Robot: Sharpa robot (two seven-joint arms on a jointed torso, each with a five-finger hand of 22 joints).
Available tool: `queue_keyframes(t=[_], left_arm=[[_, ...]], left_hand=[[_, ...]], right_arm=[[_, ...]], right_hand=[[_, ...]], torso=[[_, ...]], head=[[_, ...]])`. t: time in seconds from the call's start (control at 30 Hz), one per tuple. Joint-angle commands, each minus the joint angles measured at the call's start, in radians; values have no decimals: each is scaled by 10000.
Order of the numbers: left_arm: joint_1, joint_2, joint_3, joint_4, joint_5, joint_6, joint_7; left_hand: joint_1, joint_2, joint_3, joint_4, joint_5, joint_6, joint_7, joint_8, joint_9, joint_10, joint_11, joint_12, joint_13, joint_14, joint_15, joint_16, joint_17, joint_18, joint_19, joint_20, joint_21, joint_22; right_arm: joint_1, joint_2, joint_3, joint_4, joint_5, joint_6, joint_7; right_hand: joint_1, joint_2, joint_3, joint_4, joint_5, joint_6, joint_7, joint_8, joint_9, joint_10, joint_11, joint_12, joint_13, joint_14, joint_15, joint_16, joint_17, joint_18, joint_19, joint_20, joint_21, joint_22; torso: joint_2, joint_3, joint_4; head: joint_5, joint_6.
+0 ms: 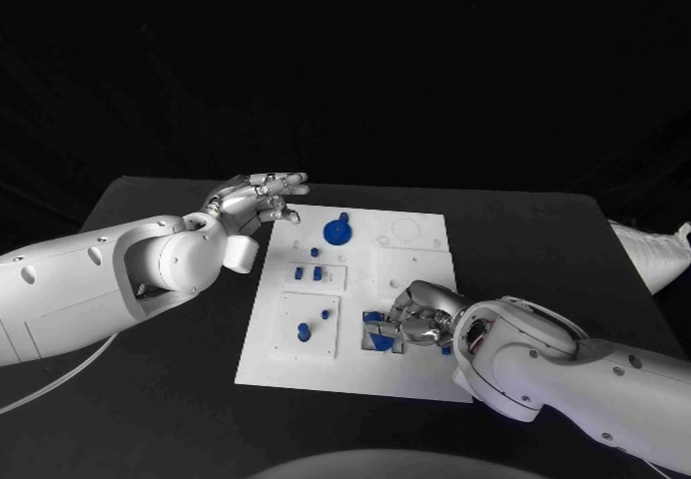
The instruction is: Assemble the parts on the task board
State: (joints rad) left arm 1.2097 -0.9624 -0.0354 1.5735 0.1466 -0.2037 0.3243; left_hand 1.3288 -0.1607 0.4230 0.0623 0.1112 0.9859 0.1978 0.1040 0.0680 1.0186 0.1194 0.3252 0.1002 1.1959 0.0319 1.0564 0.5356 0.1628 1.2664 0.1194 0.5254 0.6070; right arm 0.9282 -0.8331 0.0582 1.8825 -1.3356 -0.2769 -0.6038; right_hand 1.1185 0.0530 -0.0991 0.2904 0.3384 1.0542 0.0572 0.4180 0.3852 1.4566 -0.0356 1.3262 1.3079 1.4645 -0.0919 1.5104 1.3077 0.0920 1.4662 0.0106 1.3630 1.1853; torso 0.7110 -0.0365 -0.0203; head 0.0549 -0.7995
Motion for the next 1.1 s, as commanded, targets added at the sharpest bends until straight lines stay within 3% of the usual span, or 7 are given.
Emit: queue_keyframes(t=[0.03,0.13,0.23,0.3,0.43,0.7,1.1], left_arm=[[4,6,5,27,-6,185,51],[4,5,5,28,-6,182,51],[4,3,5,29,-6,181,51],[4,1,5,30,-6,181,51],[4,-7,5,29,-6,184,48],[4,-42,5,31,-6,191,41],[4,-68,4,31,-6,199,41]], left_hand=[[-78,27,-41,7,42,-64,-12,36,4,-87,16,31,9,-72,-8,-42,-9,180,-35,55,-55,-10],[-78,27,-41,7,42,-64,-12,36,4,-87,16,31,9,-72,-8,-42,-9,180,-35,55,-55,-10],[-78,27,-41,7,42,-64,-12,36,4,-87,16,31,9,-72,-8,-42,-9,180,-35,55,-55,-10],[-78,27,-41,7,42,-64,-12,36,4,-87,16,31,9,-72,-8,-42,-9,180,-35,55,-55,-10],[-78,27,-41,7,42,-64,-12,36,4,-87,16,31,9,-72,-8,-42,-9,180,-35,55,-55,-10],[-77,27,-54,4,43,-73,-11,46,4,-106,18,54,10,-88,-7,-50,-42,181,-36,57,-63,-17],[-77,27,-54,4,43,-73,-11,46,4,-106,18,54,10,-88,-7,-50,-42,181,-36,57,-63,-17]], right_arm=[[-9,29,-8,-11,-326,327,-55],[-9,35,-9,-42,-578,265,-71],[-9,39,-9,-65,-824,179,-81],[-9,40,-9,-71,-1003,125,-85],[-14,19,-9,-19,-1217,-1,-36],[-39,-158,-8,218,-1228,-65,216],[-55,-677,-5,502,-1167,-628,599]], right_hand=[[-338,-13,-239,-1,-488,85,-198,44,69,17,-1,11,574,853,-93,9,1512,-187,14,-77,32,9],[-956,-49,-718,-10,-1810,22,-187,49,147,-31,9,-104,521,848,-88,-4,1497,-180,-2,-80,-6,-38],[-1442,-72,-1101,20,-2578,-60,-150,35,202,-100,30,-242,447,843,-59,-15,1487,-170,-26,-62,-49,-90],[-1631,-118,-1264,24,-2771,-113,-136,22,225,-157,56,-355,376,843,-49,-16,1491,-164,-43,-46,-78,-129],[-1627,-159,-1338,-2,-2787,-144,-124,20,250,-189,69,-420,341,846,-38,-6,1514,-165,-45,-35,-80,-122],[419,-200,-958,-879,-2128,-190,-126,59,390,-146,65,-392,436,856,-37,12,1563,-179,-20,-27,-47,-30],[1012,-174,-799,-1188,-2027,-268,-94,7,437,-84,81,-305,550,872,-28,53,1642,-201,13,-26,11,84]], torso=[[-3,-7,3],[-3,-12,4],[0,-11,8],[3,-12,14],[6,-8,29],[12,-15,27],[11,-23,63]], head=[[9,-10],[1,-6],[-4,1],[-19,12],[-33,9],[-11,-13],[-53,-6]])
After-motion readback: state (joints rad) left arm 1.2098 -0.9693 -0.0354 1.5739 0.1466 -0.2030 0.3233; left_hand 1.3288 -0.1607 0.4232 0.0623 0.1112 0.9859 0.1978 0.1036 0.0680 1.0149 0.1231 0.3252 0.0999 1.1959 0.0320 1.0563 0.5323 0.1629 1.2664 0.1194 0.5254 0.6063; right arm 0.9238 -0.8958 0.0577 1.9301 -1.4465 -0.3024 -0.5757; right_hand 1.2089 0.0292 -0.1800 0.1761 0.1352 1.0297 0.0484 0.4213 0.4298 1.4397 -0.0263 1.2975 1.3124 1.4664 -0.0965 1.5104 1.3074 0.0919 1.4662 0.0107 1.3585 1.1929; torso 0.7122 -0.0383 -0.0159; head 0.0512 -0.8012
